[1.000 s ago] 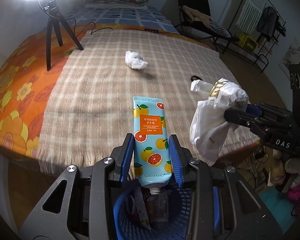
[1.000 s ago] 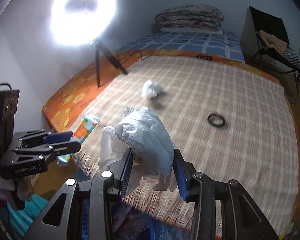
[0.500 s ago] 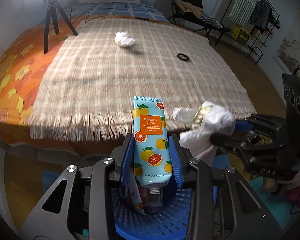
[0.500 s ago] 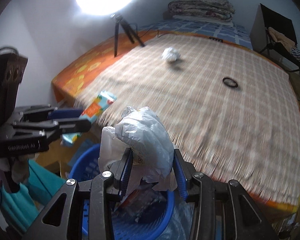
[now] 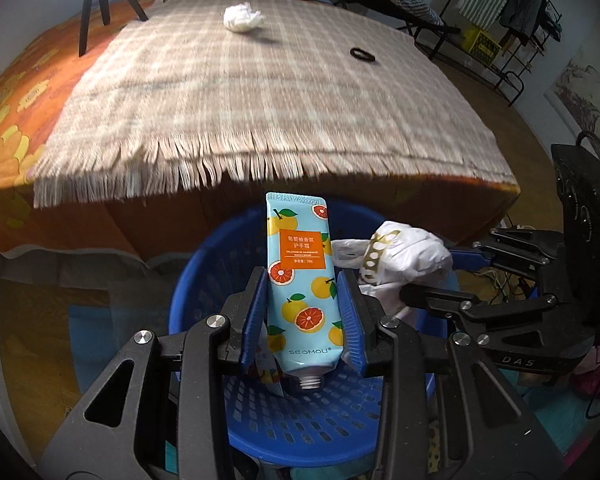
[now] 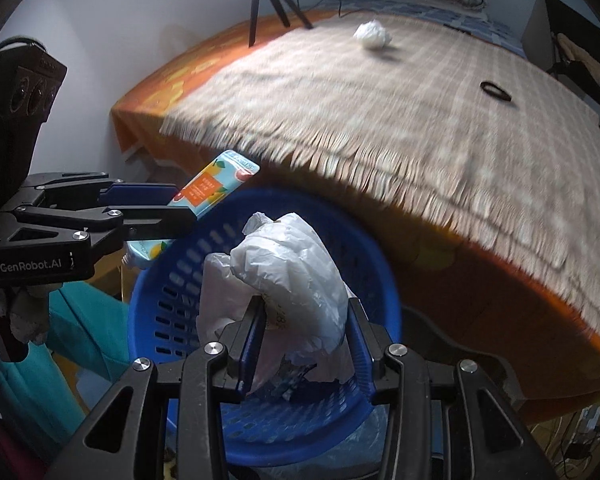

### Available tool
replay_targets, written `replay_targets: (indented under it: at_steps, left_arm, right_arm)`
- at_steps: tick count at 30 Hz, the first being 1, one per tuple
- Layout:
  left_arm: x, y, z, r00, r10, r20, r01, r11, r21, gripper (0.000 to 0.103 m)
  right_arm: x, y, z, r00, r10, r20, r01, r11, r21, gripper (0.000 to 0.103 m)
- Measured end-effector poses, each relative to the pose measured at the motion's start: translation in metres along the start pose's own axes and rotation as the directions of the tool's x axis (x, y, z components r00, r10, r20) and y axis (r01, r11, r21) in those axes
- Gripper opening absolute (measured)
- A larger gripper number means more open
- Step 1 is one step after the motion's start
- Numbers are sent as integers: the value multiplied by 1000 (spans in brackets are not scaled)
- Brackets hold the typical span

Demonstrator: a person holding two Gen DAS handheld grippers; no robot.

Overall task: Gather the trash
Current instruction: 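Open both tools to drop the tube and bag into the basket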

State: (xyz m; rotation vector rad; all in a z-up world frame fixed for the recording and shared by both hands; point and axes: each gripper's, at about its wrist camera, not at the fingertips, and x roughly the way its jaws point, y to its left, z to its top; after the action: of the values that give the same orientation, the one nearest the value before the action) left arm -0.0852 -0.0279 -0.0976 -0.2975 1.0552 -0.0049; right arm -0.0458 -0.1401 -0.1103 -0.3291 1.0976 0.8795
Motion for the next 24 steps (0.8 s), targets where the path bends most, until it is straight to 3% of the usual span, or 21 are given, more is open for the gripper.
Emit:
replay_targets:
  at_steps: [10,17,24]
  left_arm:
    - [4,1,-8,1000,-15,-24,15,1000,-1,36]
    - [7,2,-12,999,-6,-40,6,1000,7,36]
    - [11,6,-12,998,13,-54,-13,1000,-8,36]
  right_arm:
    - [27,11,-10,995,71,-75,-70,998,5,44]
    - [34,15,-12,993,74,-89,-75,997,-5,51]
    - [33,7,-12,994,67,-90,-65,998,22,52]
